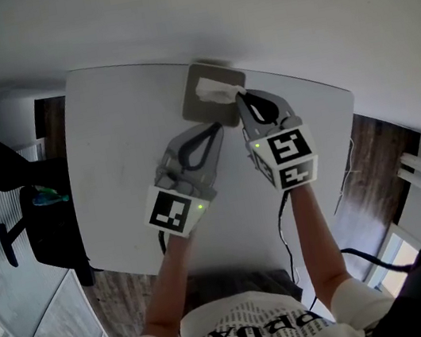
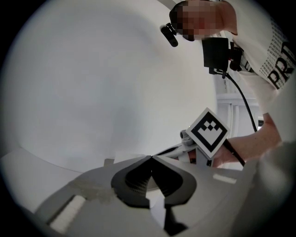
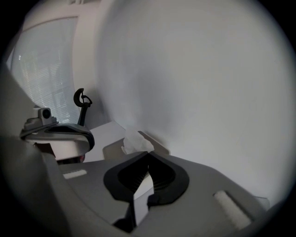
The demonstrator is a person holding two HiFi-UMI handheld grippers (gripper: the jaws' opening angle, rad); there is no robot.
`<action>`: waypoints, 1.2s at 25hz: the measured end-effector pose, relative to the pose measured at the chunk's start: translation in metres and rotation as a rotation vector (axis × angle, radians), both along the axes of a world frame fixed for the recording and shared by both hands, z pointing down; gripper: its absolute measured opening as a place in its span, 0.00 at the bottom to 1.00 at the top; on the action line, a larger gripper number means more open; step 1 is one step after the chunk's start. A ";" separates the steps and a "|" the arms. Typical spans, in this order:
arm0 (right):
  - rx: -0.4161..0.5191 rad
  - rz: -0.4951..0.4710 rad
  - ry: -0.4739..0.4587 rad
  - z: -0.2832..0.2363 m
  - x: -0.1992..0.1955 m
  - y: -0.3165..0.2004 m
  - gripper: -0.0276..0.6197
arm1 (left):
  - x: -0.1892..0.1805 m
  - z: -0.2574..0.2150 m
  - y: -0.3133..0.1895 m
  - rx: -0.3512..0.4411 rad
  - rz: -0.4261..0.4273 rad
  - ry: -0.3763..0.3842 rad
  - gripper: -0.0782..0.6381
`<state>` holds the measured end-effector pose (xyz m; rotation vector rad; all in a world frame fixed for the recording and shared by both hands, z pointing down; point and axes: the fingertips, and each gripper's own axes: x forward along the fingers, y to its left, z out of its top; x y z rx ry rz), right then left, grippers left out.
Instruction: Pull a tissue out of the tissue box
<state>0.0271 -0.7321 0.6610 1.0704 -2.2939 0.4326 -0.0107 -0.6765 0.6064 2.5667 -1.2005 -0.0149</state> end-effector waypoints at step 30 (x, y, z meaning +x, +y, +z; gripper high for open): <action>0.115 0.022 -0.066 -0.130 0.011 0.083 0.06 | 0.022 -0.114 0.100 0.082 0.059 -0.022 0.10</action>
